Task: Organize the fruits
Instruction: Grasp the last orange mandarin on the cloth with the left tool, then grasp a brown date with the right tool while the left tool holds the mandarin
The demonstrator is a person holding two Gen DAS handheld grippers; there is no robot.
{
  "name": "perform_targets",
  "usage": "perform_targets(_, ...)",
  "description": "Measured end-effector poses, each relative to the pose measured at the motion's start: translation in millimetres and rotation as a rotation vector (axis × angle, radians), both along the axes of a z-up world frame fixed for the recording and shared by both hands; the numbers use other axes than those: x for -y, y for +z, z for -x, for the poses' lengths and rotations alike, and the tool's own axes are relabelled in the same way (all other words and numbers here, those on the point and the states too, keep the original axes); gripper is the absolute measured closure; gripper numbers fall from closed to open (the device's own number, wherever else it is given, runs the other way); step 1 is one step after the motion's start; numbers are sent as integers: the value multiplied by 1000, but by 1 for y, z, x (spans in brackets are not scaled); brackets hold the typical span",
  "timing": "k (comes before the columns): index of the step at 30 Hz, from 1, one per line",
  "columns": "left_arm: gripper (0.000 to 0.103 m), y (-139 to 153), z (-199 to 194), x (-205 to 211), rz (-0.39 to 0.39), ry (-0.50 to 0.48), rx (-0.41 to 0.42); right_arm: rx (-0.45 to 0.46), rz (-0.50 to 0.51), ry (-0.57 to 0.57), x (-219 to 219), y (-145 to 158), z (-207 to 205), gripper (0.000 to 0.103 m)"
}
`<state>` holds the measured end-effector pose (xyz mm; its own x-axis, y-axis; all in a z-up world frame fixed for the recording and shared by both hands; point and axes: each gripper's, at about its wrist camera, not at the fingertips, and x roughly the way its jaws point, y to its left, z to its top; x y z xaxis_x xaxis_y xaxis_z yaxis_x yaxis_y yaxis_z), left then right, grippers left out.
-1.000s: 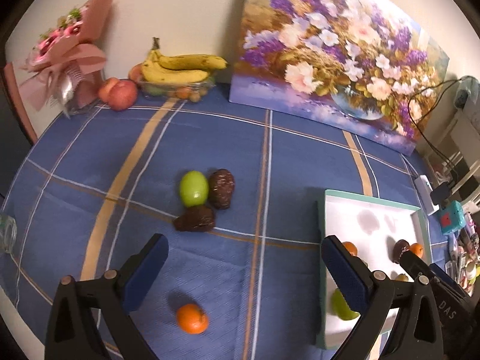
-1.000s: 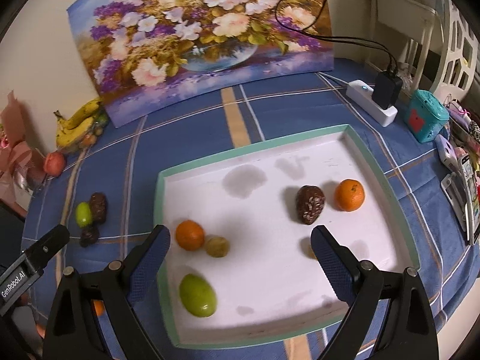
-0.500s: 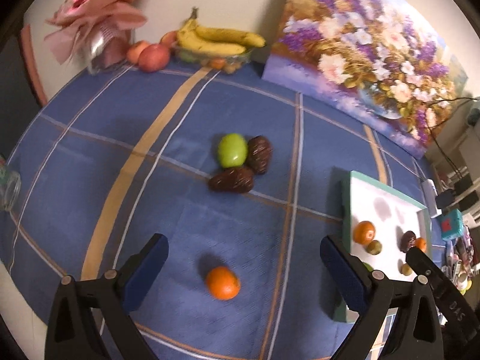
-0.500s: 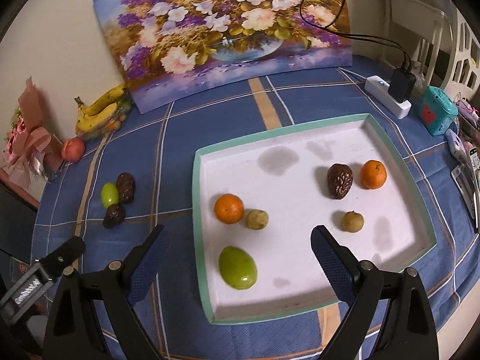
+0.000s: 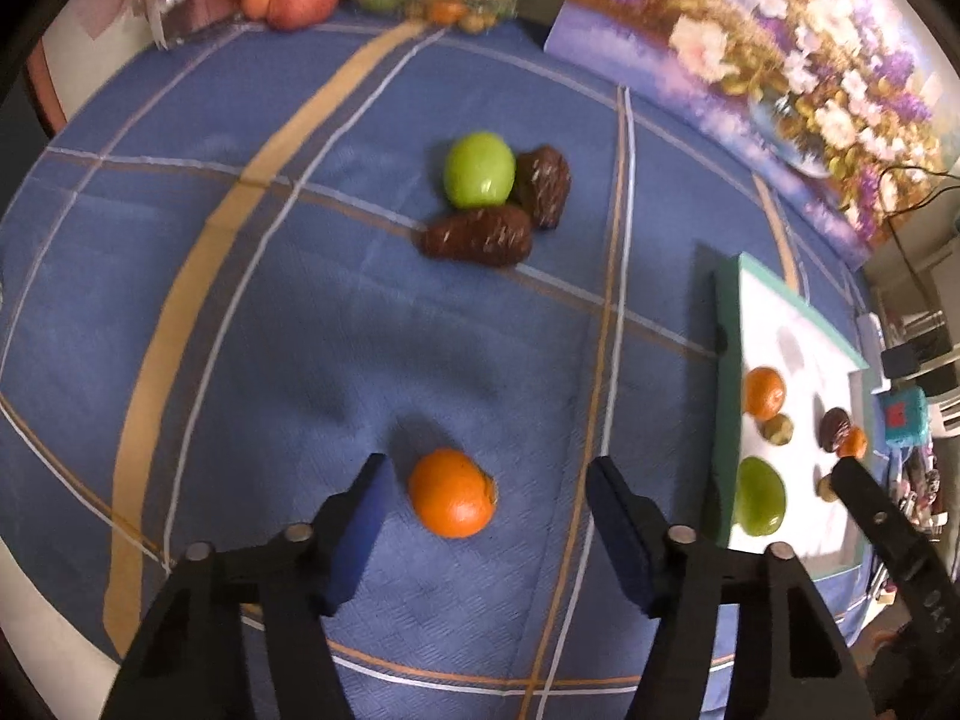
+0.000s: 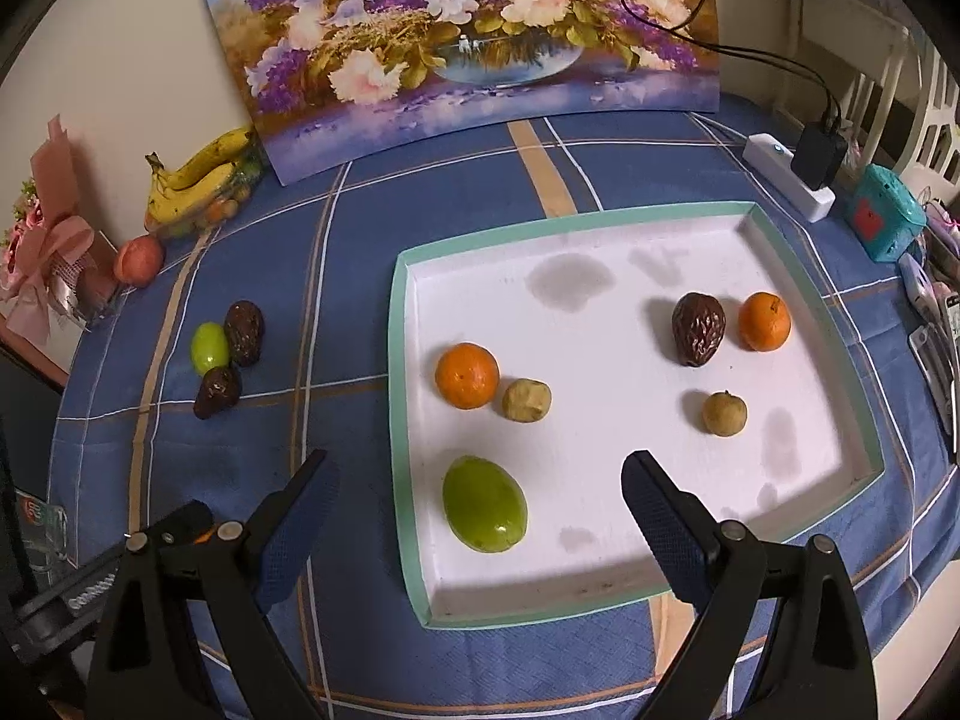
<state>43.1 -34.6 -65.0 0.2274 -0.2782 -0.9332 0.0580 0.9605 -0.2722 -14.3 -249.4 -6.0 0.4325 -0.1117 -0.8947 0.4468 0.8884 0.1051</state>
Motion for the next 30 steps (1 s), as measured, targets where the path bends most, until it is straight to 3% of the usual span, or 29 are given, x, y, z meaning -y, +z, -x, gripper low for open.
perform_targets(9,65,-22,-3,-9,3,42,-89,-20,-5,4,-2,-4,0,8)
perform_targets(17,67,-18,-3,-14,45,51,-70,-28,-7,2,-2,-7,-1,8)
perform_targets(30,68,15,-26,-40,109,177,70,-19,-14,17,-3,-13,-7,8)
